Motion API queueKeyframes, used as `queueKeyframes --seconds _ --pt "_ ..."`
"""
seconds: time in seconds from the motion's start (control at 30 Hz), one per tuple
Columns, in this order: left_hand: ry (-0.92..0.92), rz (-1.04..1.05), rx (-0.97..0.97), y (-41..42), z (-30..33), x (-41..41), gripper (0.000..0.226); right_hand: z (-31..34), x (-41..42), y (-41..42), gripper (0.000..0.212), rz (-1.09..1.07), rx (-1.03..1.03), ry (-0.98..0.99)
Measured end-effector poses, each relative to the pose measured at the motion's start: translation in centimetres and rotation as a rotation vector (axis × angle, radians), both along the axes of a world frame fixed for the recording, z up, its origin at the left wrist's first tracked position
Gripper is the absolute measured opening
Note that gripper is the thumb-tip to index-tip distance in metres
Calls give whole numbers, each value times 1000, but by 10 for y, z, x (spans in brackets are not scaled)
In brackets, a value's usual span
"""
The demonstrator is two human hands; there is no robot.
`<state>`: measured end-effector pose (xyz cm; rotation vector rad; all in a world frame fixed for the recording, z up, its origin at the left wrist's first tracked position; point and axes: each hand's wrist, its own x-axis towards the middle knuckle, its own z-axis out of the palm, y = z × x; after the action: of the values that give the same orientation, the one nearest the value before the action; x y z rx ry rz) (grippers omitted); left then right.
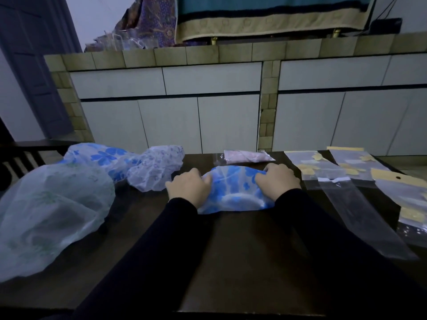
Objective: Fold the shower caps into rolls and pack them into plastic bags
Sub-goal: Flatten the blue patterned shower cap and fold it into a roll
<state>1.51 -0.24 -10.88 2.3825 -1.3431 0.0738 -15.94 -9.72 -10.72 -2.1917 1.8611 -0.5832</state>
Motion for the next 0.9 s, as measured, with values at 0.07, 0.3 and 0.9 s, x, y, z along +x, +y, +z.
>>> queueKeyframes --seconds 0.07,0.3,0.9 --pt "135 -26 5 -11 -4 5 42 -4 8 -5 35 11 -80 -18" --pt "284 -178 -268 -27 -26 12 12 -31 6 -27 18 197 -91 -237" --pt "-337 -564 -344 -45 -19 -16 31 -36 6 -51 25 159 -272 -31"
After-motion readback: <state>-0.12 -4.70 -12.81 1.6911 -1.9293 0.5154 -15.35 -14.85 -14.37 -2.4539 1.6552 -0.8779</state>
